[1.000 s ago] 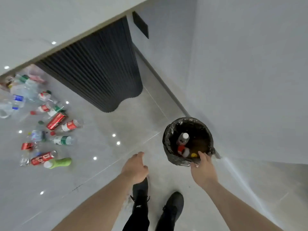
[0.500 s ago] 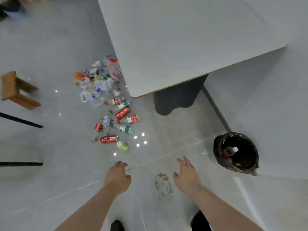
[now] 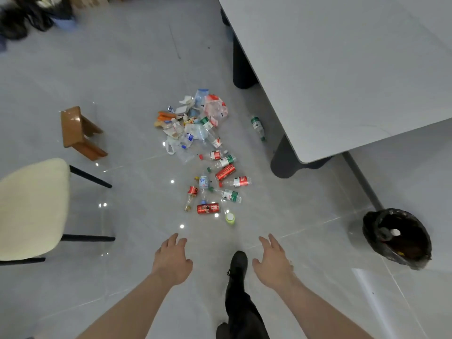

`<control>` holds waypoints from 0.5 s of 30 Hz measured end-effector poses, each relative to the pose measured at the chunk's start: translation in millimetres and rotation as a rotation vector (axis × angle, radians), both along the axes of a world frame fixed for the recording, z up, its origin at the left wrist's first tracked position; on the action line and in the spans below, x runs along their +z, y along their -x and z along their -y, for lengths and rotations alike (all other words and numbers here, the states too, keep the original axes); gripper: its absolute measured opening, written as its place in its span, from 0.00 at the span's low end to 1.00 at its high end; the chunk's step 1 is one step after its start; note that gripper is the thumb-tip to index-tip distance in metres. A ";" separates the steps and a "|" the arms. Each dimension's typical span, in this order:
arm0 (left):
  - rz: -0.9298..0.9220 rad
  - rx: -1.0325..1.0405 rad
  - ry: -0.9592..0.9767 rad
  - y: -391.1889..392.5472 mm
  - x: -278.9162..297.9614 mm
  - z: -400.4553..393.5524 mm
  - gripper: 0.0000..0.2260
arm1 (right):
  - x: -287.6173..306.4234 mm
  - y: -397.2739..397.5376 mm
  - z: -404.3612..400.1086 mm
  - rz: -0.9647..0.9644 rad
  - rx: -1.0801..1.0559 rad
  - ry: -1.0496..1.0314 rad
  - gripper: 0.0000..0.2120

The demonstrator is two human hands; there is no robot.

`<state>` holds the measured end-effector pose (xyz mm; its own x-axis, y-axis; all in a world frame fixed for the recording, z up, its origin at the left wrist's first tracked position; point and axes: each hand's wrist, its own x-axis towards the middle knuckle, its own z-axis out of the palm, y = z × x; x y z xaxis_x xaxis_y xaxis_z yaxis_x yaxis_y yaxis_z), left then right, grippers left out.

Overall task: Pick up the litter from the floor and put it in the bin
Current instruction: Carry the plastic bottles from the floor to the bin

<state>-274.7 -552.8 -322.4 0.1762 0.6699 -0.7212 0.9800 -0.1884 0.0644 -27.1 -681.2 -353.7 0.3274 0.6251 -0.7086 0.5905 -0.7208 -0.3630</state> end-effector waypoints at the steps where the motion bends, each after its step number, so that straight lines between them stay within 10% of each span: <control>1: 0.005 0.001 -0.004 5.7 5.9 -11.4 0.31 | 1.8 7.9 -13.4 -0.012 -0.004 -0.001 0.33; 15: 0.007 0.038 -0.038 89.1 81.9 -195.7 0.31 | 50.9 120.4 -218.8 -0.083 0.074 -0.038 0.36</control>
